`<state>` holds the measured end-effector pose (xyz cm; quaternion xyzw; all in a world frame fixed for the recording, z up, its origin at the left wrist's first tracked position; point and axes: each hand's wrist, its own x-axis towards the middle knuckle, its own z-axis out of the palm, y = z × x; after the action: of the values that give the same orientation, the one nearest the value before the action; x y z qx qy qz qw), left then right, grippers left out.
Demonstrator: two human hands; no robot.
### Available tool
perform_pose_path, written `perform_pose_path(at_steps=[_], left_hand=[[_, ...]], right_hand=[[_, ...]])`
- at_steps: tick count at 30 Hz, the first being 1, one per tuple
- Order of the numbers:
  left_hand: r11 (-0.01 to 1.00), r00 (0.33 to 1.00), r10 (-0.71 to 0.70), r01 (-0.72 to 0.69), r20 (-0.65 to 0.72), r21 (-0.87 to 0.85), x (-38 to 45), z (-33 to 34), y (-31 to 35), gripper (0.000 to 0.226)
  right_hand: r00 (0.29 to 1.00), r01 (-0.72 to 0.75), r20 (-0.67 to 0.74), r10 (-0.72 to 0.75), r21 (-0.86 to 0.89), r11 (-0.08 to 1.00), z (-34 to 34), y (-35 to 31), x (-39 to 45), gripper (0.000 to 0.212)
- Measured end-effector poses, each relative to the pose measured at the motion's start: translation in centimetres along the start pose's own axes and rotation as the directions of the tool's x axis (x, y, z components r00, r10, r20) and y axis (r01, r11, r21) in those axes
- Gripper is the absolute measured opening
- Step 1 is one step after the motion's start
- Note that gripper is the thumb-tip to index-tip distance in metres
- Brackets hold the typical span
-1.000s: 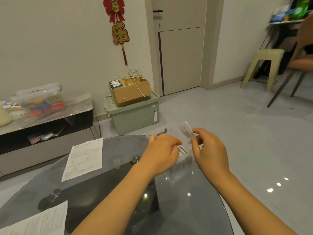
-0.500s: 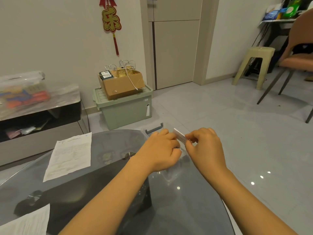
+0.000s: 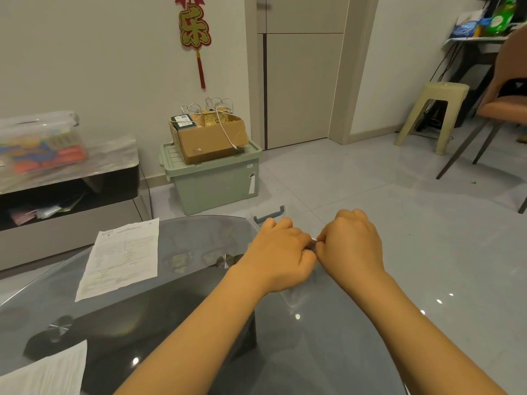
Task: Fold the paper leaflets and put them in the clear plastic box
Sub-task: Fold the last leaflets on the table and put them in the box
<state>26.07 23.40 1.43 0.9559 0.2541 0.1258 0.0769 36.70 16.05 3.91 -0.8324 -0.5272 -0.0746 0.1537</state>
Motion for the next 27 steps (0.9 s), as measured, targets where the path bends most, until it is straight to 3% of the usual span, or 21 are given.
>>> perform_pose_path(at_steps=[4,8,11,14,19,27], left_hand=[[0.999,0.999,-0.032,0.032,-0.016,-0.01,0.0,-0.1,0.1,0.068],[1.0,0.999,-0.017,0.017,0.034,-0.001,0.1,-0.5,0.3,0.071],[1.0,0.996,-0.015,0.015,0.084,0.009,0.1,-0.7,0.4,0.063],[0.999,0.995,-0.013,0.01,0.097,0.04,0.1,-0.9,0.3,0.066],[1.0,0.994,0.013,-0.015,0.107,0.017,-0.2,-1.1,0.4,0.065],[1.0,0.971,0.014,-0.014,0.24,0.0,0.6,-1.4,0.2,0.068]], right_hand=[[0.995,0.007,0.095,-0.002,-0.058,0.998,-0.6,0.1,0.5,0.021],[0.986,-0.059,0.162,0.046,0.08,0.995,-0.3,0.6,0.9,0.034],[0.99,-0.077,0.134,0.044,0.248,0.966,-0.2,1.5,0.7,0.016],[0.993,-0.063,0.113,0.022,0.375,0.925,0.0,2.3,0.4,0.014],[0.993,-0.07,0.115,0.02,0.45,0.89,0.0,3.1,0.2,0.014],[0.992,-0.069,0.123,0.01,0.495,0.866,0.3,3.4,0.3,0.014]])
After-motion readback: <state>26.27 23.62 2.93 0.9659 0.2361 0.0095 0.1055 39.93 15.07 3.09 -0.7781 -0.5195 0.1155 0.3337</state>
